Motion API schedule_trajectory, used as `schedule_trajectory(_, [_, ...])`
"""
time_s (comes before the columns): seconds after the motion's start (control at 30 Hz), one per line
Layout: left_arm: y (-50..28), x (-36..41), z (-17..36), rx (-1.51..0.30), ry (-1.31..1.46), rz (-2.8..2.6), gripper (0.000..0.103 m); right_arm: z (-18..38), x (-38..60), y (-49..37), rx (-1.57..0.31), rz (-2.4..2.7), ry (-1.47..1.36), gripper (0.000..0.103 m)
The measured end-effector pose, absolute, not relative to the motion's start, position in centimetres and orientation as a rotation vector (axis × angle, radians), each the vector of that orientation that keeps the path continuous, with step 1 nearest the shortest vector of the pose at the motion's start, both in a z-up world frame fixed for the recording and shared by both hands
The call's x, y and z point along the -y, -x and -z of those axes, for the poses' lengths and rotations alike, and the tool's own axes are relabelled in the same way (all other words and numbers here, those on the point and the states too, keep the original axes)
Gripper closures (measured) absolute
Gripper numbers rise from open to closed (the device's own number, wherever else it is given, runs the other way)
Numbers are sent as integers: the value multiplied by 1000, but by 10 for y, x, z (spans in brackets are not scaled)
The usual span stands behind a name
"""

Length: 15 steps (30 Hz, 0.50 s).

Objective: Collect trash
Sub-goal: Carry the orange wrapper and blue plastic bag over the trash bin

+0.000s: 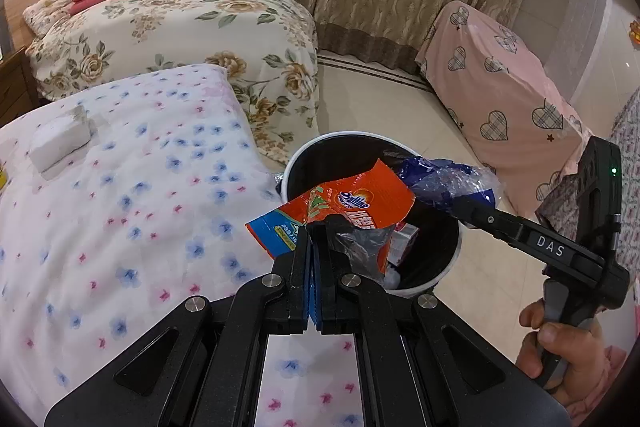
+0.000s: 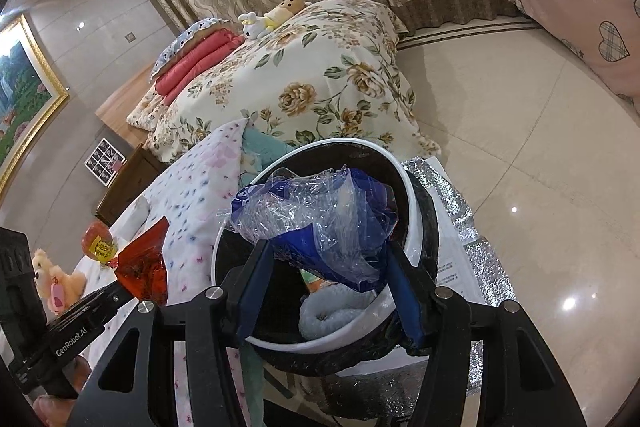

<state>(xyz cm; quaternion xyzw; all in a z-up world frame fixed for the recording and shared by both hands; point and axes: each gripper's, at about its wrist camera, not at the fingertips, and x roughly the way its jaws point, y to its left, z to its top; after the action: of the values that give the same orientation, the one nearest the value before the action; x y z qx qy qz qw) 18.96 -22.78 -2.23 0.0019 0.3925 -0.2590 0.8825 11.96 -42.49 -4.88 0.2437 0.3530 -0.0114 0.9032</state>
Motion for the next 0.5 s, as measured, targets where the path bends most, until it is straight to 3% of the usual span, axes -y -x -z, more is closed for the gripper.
schedule_trajectory(0.5, [-200,248,21,-830,-9,549,102,49,433,-135,-752,28,-491,43])
